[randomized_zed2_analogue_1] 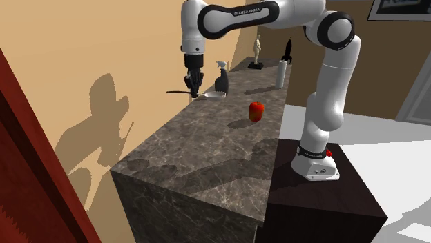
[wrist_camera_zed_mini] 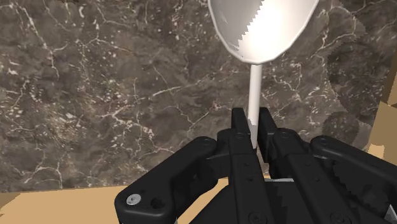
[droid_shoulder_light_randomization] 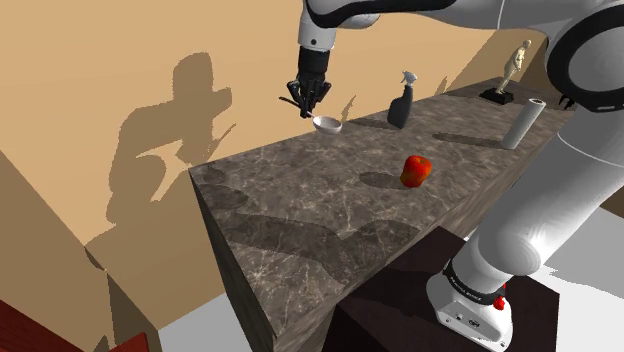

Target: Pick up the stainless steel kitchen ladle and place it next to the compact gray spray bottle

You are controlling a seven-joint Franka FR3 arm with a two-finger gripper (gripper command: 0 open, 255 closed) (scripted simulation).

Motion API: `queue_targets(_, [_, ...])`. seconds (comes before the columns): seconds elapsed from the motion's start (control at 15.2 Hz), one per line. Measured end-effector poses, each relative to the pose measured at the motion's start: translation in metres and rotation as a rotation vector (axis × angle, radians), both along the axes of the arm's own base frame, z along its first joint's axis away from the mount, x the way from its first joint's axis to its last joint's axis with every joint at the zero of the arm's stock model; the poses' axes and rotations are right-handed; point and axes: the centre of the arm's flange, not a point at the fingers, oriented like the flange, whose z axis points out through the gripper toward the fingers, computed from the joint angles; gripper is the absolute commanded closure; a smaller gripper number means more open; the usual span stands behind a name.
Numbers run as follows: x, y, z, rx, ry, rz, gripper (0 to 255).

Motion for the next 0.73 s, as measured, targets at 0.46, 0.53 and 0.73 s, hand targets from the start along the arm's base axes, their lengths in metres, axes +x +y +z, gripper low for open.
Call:
queue_targets(0.46, [0.000,0.001,0.038,0.000,0.000,0.000,255])
queue_targets(0.53, [-0.001,0.002,0.044,0.000,0.000,0.000,255])
queue_targets(0.73, [0.000,0.002,0.060,0.000,0.000,0.000,255])
